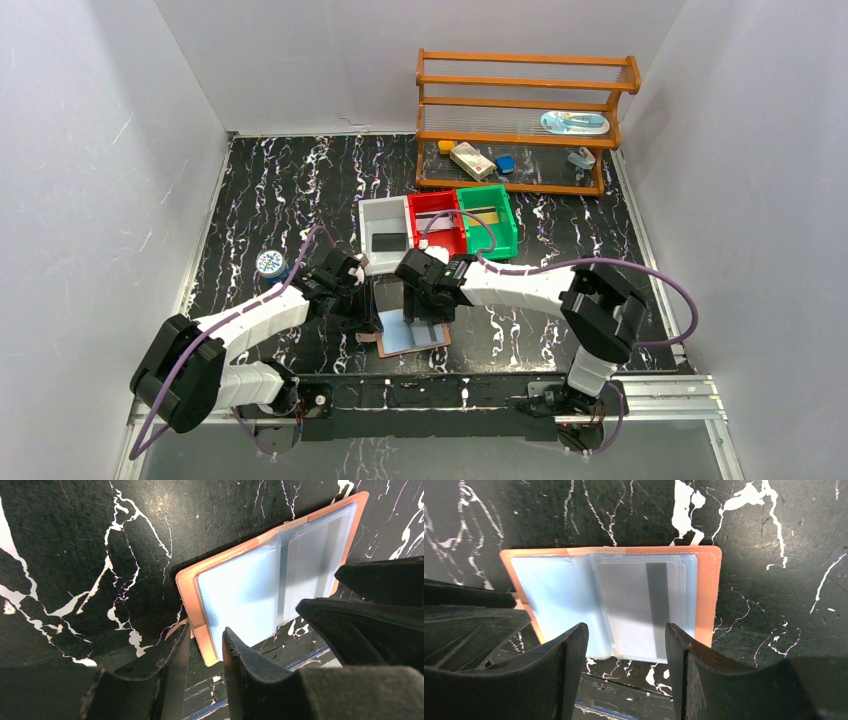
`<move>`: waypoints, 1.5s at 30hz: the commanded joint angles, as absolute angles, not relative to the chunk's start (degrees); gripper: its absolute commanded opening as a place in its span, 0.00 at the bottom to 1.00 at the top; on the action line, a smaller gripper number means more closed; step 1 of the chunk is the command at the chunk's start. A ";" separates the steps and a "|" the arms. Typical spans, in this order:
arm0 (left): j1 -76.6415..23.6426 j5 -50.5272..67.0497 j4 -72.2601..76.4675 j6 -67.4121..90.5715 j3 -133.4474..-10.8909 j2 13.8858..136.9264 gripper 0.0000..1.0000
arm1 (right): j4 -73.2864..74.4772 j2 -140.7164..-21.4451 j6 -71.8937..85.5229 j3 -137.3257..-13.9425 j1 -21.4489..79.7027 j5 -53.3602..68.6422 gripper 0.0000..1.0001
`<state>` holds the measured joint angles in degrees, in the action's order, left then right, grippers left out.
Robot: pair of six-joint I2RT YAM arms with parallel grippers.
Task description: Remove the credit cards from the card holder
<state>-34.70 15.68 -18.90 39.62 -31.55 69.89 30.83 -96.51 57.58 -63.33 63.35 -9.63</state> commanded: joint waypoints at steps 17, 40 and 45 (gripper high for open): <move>-34.98 16.87 -19.85 39.20 -31.63 70.49 0.29 | 36.13 -101.61 55.20 -68.36 64.48 -12.31 0.73; -34.98 17.14 -19.82 38.94 -31.47 70.57 0.28 | 41.80 -103.66 54.84 -73.16 66.44 -16.94 0.76; -35.00 17.28 -19.69 39.17 -31.45 70.57 0.28 | 41.12 -105.07 55.06 -72.01 66.43 -16.11 0.75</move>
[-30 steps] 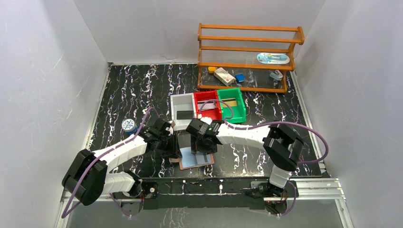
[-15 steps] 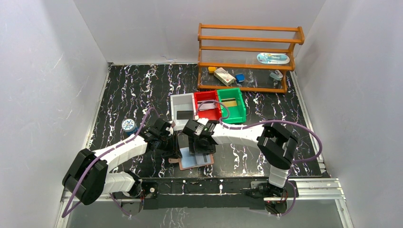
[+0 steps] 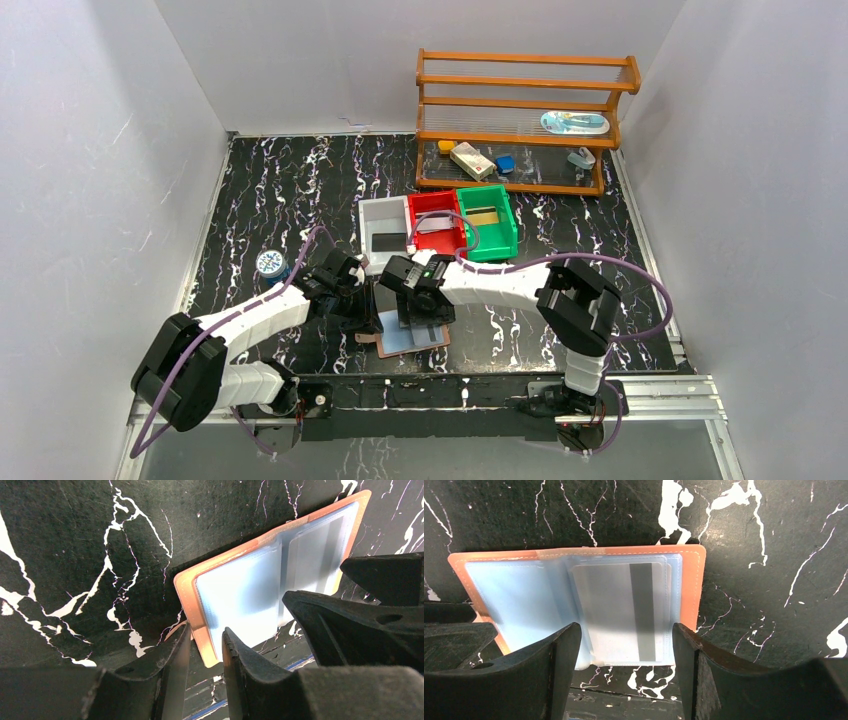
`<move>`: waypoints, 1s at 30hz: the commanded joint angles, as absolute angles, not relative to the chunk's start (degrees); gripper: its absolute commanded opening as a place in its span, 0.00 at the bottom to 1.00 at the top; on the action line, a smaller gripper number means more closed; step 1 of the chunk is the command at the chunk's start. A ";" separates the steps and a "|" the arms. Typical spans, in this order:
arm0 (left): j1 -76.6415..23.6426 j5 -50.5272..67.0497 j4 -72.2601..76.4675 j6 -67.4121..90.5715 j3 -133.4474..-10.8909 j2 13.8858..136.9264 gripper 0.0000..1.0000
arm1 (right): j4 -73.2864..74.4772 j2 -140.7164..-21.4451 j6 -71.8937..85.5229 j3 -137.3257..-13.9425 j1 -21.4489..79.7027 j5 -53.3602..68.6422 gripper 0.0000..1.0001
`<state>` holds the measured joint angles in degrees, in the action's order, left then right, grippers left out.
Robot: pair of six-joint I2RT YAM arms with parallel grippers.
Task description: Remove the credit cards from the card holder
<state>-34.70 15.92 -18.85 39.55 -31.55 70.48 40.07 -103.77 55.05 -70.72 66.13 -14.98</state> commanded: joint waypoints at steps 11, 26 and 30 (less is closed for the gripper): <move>-34.98 17.49 -19.60 38.94 -31.42 70.86 0.28 | 42.15 -105.92 55.38 -72.58 66.92 -17.49 0.62; -34.98 17.75 -19.16 38.89 -31.41 71.53 0.28 | 47.14 -105.56 55.03 -78.47 68.55 -20.65 0.54; -34.98 17.88 -19.05 38.76 -31.37 71.72 0.28 | 47.22 -105.02 55.02 -79.27 68.72 -20.19 0.55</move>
